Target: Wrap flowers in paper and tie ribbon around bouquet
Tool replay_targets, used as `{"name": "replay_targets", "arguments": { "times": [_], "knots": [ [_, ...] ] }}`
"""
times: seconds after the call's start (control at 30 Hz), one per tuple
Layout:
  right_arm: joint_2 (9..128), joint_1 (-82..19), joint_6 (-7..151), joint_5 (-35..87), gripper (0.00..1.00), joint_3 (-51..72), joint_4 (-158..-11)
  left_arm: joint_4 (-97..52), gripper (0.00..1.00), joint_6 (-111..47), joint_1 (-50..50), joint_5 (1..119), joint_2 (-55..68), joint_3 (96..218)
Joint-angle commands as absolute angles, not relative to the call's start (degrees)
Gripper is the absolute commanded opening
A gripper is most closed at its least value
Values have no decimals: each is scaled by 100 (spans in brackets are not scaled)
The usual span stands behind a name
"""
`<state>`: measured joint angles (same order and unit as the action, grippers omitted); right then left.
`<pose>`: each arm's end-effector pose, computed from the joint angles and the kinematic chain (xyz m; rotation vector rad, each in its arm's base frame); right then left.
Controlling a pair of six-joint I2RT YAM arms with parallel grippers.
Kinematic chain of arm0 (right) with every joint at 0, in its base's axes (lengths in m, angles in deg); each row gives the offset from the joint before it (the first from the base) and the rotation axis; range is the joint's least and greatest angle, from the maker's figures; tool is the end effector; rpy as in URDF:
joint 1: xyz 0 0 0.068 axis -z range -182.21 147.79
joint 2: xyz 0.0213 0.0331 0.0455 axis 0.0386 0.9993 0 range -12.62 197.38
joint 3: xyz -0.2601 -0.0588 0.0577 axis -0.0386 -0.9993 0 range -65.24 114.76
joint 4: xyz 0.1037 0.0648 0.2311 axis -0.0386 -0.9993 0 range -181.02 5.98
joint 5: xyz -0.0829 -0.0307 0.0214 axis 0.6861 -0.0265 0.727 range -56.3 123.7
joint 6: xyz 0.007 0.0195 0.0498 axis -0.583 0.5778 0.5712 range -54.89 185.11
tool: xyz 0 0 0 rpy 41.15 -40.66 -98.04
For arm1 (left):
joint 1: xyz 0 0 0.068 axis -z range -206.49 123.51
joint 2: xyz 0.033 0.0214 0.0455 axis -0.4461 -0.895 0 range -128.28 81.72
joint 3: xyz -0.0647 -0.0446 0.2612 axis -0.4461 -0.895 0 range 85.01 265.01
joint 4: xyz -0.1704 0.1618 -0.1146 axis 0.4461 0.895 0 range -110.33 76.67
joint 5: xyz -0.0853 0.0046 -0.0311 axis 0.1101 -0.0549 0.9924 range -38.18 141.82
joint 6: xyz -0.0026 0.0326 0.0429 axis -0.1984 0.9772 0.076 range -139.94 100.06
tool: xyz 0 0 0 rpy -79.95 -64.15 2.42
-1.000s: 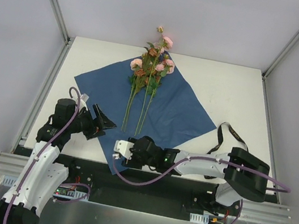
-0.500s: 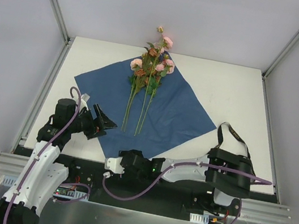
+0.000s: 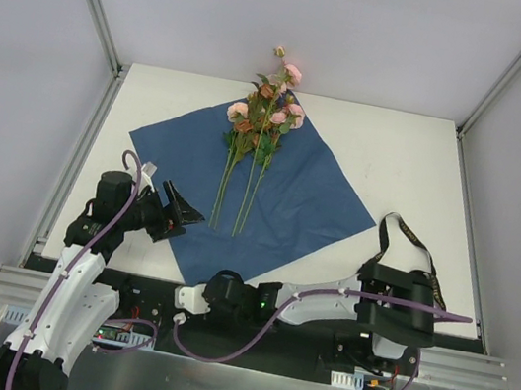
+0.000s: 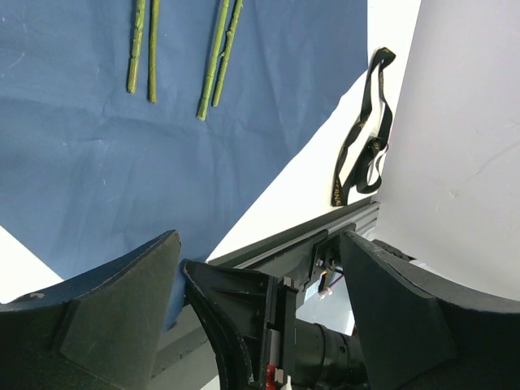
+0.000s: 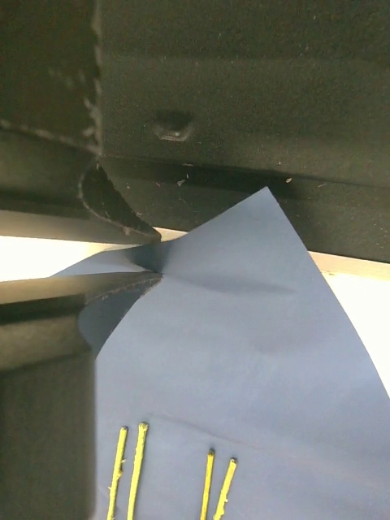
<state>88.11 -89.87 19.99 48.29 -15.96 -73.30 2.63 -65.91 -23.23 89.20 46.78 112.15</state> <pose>0.0234 0.3504 0.1478 -2.0111 1.0232 0.1060 0.1409 -0.0297 0.2385 -0.4025 2.1785 -1.1845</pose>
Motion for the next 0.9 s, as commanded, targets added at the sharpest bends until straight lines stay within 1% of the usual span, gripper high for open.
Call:
{"name": "replay_targets", "arguments": {
  "times": [0.0,0.03,0.1,0.13,0.3,0.43,0.63,0.67,0.7,0.87],
  "knots": [
    [8353,-8887,1967,5225,17,-1444,-7119,59,80,-6564,-2368,9066,4630,11200],
    [8344,-8852,1985,5216,12,-1435,-7136,50,80,-6564,-2368,9058,4613,11200],
    [8318,-8747,2029,5137,5,-1426,-7128,15,80,-6581,-2359,9058,4613,11182],
    [8309,-8712,2038,5128,1,-1409,-7128,15,80,-6599,-2368,9058,4613,11173],
    [8274,-8290,2117,4716,0,-1286,-7233,-20,79,-6599,-2368,9014,4613,11199],
    [8327,-7677,2231,4224,0,-1093,-7426,-12,79,-6555,-2368,8900,4674,11235],
    [8546,-6780,2214,2985,0,-302,-8269,-20,78,-6511,-2368,8759,4665,11217],
    [8581,-6665,2179,2627,0,-197,-8375,-20,78,-6502,-2368,8741,4657,11217],
    [8608,-6568,2178,2484,0,22,-8689,-20,78,-6502,-2368,8741,4648,11235],
    [8941,-5988,2099,1755,0,638,-9245,-38,77,-6511,-2368,8627,4709,11243]
  ]
}}
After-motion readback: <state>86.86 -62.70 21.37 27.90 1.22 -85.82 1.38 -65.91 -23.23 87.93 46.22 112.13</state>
